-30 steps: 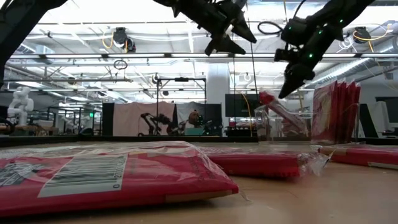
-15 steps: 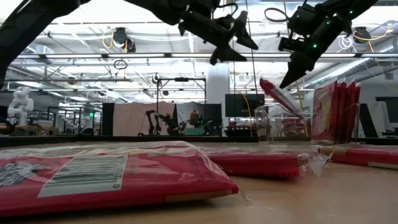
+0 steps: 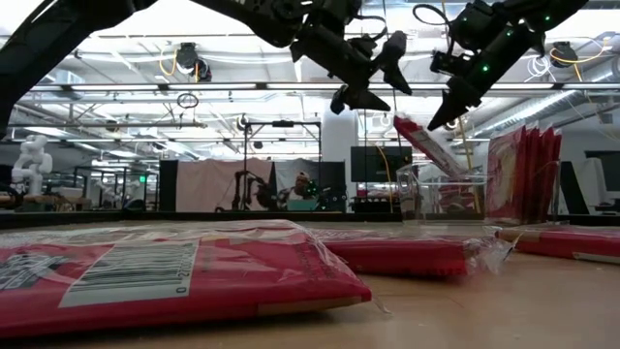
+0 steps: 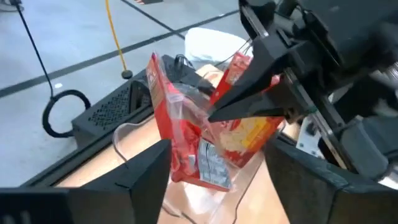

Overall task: Sort popcorn bags into baskets
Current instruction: Adjust the red popcorn bag in the transparent bin

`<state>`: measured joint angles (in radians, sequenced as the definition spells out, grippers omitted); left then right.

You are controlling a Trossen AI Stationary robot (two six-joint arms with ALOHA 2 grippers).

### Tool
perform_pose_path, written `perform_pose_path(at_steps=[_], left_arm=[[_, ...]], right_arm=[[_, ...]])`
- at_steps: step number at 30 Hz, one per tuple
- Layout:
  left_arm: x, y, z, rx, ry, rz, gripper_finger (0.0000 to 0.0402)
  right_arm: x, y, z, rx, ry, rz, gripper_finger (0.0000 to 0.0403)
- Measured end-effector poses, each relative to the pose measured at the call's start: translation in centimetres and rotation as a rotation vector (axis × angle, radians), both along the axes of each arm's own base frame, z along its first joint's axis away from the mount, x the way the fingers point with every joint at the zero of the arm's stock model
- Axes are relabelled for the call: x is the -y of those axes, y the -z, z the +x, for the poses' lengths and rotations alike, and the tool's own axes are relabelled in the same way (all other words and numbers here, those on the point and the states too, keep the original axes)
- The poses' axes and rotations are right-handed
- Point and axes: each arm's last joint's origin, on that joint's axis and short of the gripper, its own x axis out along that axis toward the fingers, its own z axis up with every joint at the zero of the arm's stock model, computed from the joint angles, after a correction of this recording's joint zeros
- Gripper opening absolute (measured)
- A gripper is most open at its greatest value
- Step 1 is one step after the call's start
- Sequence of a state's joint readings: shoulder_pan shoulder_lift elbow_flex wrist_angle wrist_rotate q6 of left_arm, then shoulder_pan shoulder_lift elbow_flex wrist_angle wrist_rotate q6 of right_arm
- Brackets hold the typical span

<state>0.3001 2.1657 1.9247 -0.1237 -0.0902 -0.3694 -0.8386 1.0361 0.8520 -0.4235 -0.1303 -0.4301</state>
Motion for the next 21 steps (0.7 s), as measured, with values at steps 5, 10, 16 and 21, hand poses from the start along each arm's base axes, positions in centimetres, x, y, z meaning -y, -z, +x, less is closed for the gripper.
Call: perform_pose_path(at_steps=[5, 10, 16, 21], left_arm=[[-0.7, 1.4, 0.1, -0.032, -0.033, -0.061, 0.0224], [-1.5, 1.7, -0.1, -0.024, -0.052, -0.093, 0.0176], [-2.2, 1.4, -0.2, -0.013, 0.027, -0.043, 0.0045], [-2.8, 0.2, 0.0, 0.112, 0.069, -0.003, 0.0013]], right_arm=[[0.1, -0.2, 0.1, 0.016, -0.002, -0.016, 0.0000], [0.0, -0.5, 0.1, 0.034, -0.005, -0.034, 0.0000], [-0.2, -1.0, -0.1, 0.070, 0.008, -0.046, 0.0000], [-0.5, -1.5, -0.4, 0.088, 0.010, -0.063, 0.0000]])
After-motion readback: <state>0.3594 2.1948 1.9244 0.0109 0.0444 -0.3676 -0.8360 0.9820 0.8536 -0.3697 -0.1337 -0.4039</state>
